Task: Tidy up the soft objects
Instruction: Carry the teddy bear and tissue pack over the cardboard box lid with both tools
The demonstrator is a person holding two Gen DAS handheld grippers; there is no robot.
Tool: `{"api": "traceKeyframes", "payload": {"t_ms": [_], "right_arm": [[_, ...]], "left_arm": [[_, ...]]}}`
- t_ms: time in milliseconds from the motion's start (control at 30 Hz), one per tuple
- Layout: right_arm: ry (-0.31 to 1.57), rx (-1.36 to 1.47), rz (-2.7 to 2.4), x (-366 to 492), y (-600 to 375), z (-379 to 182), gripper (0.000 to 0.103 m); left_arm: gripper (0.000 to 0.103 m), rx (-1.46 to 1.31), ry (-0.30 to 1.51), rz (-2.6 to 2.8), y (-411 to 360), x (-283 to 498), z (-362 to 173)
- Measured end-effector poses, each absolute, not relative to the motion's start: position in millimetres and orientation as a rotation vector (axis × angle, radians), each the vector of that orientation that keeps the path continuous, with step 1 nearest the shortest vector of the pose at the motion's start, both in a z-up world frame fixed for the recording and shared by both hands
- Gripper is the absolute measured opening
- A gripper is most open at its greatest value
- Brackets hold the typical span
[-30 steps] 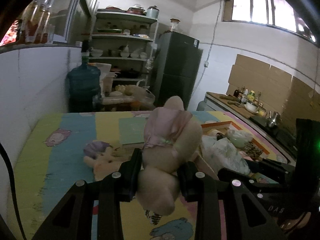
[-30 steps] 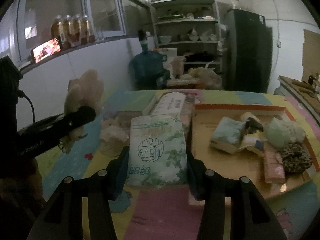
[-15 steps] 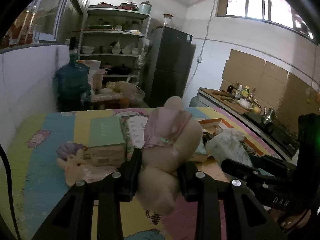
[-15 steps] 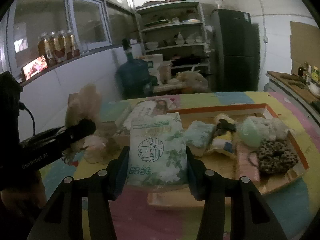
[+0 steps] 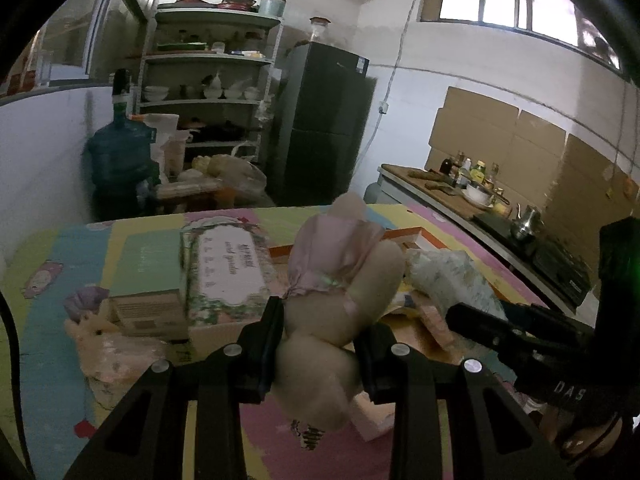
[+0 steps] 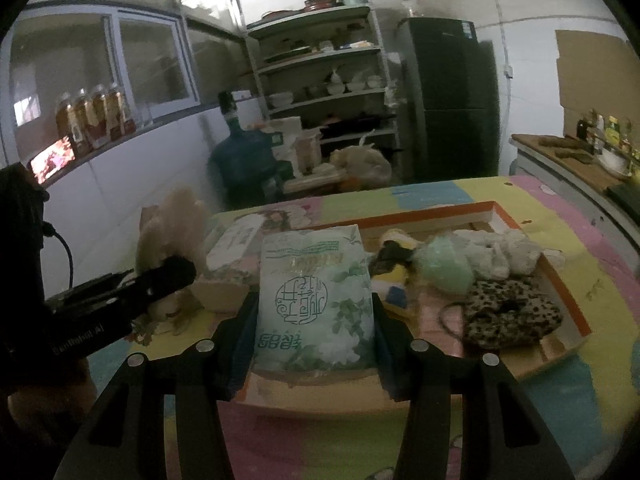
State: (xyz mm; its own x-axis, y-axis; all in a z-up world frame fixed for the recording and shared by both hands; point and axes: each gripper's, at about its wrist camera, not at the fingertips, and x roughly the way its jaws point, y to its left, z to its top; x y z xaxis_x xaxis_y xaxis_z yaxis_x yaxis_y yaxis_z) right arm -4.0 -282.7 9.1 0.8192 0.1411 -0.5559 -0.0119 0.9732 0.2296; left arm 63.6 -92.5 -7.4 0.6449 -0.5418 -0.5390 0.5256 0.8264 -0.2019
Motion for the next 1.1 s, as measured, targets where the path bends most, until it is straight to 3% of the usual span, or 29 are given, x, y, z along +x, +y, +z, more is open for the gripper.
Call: {"api": "traceKeyframes", "payload": {"t_ms": [1100], "right_arm": [[0.592, 0.337, -0.069, -20, -395, -7, 0.053]], "left_arm": [[0.034, 0.051, 0.757, -0.732, -197, 69, -45]]}}
